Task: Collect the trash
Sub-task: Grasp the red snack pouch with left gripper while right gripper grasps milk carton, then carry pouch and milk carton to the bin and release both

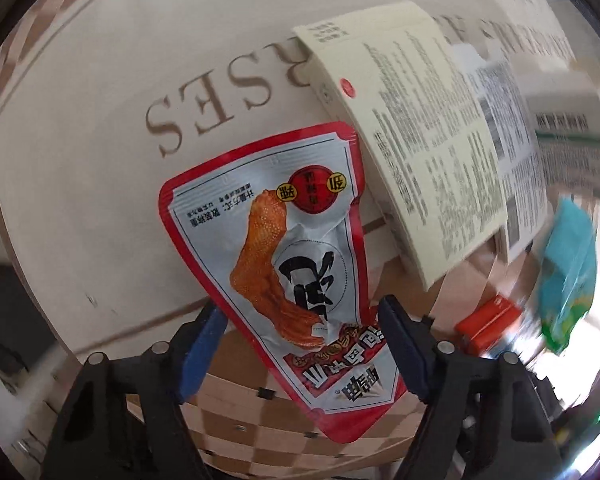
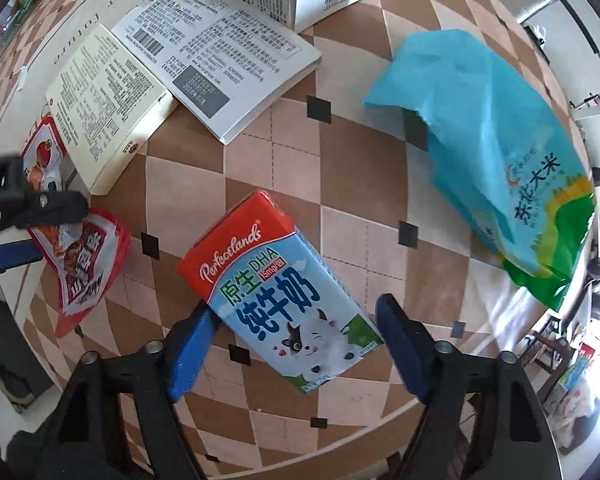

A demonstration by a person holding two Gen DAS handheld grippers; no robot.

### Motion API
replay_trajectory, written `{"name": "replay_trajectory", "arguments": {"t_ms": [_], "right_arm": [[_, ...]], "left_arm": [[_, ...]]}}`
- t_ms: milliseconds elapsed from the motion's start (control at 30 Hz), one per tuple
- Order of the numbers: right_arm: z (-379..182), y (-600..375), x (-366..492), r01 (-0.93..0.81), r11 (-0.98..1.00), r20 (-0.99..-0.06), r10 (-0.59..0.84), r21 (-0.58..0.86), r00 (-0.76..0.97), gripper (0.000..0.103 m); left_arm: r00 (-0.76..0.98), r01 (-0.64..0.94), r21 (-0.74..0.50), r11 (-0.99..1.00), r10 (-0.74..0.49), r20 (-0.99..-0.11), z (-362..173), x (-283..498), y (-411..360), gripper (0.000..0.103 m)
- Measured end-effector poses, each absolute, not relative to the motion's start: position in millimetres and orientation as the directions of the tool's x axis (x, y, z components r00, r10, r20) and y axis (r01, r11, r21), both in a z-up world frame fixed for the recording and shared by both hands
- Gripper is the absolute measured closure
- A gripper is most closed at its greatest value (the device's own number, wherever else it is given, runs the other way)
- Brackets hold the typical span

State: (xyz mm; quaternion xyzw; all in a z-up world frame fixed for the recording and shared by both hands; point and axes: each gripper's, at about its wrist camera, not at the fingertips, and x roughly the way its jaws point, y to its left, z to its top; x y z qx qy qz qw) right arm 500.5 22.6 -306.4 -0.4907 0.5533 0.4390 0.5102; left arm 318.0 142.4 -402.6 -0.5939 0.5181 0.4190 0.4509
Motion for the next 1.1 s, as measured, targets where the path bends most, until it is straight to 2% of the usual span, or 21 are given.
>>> {"name": "replay_trajectory", "arguments": {"t_ms": [100, 167, 267, 333, 467, 567, 667, 767, 833, 1100], "right_arm": [[-305.9, 21.1, 509.9, -0.983, 0.184, -0.996, -0.084, 0.006, -0.022, 0.026], [-306.9, 14.5, 519.2, -0.968, 0.247, -0.994, -0.089, 0.046, -0.07, 0.034], [-310.0, 3.6, 533.4, -0.926, 0.354, -0.978, -0.108, 0.132, -0.18, 0.035], [-310.9, -1.1, 537.0, -0.915, 0.374, -0.971, -0.118, 0.152, -0.21, 0.035], [-314.2, -2.7, 538.2, -0.917, 0.376, -0.974, -0.123, 0.131, -0.189, 0.035], [-315.5, -2.6, 531.9, -0.926, 0.364, -0.981, -0.115, 0.102, -0.153, 0.034], [-318.0, 0.2, 533.2, -0.936, 0.346, -0.987, -0.115, 0.067, -0.113, 0.034], [-315.2, 2.8, 531.3, -0.943, 0.332, -0.991, -0.114, 0.024, -0.065, 0.039], [-314.6, 1.3, 516.5, -0.945, 0.325, -0.994, -0.095, 0.017, -0.05, 0.043], [-299.5, -17.1, 521.5, -0.921, 0.38, -0.994, -0.038, 0.082, -0.104, 0.044]], "left_arm": [[0.008, -0.983, -0.047, 0.178, -0.21, -0.978, -396.0, 329.5, 135.9, 0.028], [-0.086, -0.934, 0.026, 0.357, -0.154, -0.984, -392.3, 338.8, 128.4, 0.028], [-0.171, -0.848, 0.103, 0.52, -0.084, -0.982, -390.1, 346.7, 116.6, 0.028], [-0.16, -0.851, 0.09, 0.518, -0.091, -0.983, -390.2, 347.4, 115.2, 0.028], [-0.084, -0.934, 0.024, 0.355, -0.153, -0.985, -395.6, 327.1, 126.8, 0.027], [-0.014, -0.975, -0.021, 0.223, -0.156, -0.988, -394.4, 313.6, 131.6, 0.03], [-0.012, -0.982, -0.014, 0.187, -0.139, -0.99, -391.2, 302.3, 133.1, 0.038], [-0.012, -0.975, -0.014, 0.223, -0.112, -0.994, -384.4, 294.4, 134.3, 0.045], [-0.023, -0.963, -0.002, 0.268, -0.091, -0.996, -378.0, 293.3, 133.5, 0.056], [-0.085, -0.91, 0.064, 0.409, -0.033, -0.996, -376.5, 313.3, 109.5, 0.057]]}}
